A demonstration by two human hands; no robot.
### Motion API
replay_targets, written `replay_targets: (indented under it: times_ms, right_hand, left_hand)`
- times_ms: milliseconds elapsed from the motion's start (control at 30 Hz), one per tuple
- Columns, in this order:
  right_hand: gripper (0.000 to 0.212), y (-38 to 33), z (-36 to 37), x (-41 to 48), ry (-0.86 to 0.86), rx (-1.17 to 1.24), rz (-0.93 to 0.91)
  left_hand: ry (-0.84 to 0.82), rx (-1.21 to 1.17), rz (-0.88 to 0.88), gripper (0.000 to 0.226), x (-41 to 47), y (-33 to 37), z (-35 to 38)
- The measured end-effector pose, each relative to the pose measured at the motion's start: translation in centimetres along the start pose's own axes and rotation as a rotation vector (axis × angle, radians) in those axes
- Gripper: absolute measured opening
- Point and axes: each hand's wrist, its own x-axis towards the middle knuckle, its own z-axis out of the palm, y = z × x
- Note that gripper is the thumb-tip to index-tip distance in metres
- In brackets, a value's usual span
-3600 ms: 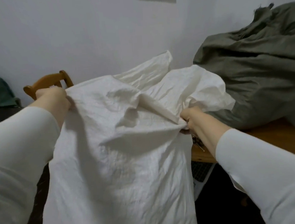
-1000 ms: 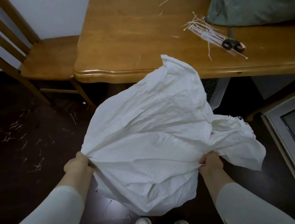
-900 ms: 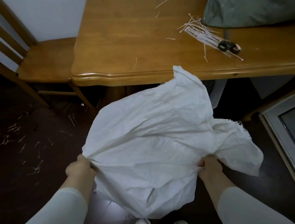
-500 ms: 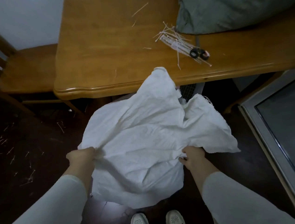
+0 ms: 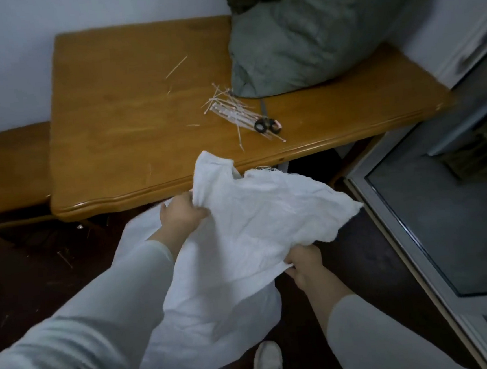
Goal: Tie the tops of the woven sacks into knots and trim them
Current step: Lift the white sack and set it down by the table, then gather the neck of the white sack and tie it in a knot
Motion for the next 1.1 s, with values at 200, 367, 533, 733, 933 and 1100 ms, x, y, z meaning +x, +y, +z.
replay_targets:
  times_ms: [200,367,533,733,933,1100]
  right_hand:
    - [0.016,-5.9,-1.3,1.5,0.224,0.077,-0.109]
    - [0.040,-12.2,1.2,-0.6,0.361,-0.176,-0.758]
    - [0.060,-15.6,7.5,-6.1,-0.167,-0.662,-1.223]
    - [0.013,-15.5,12.9,-9.8,-0.546,-1.360,-1.119]
    - [0.032,-14.4,14.6,-11.0,-0.507,-1.074,-0.693]
    - [0.078,-13.8,17.0,-10.6,-0.406,-1.414,-0.941]
  left_hand:
    - [0.101,-0.397,-0.065,0.009,-1.9,0.4,-4.1]
    - [0.129,-0.553,-0.103,0.023,-4.0,-0.1,-9.3]
    - [0.054,-0.623,-0.081,0.031,-6.1,-1.1,-12.5]
    - [0.019,-0.617,-0.012,0.025,-5.1,-2.0,-15.4]
    - [-0.076,-0.572,0.057,0.023,-3.2,-4.5,-17.3]
    - [-0.261,-0.581,0.147,0.032,-2.8,-5.2,-18.2]
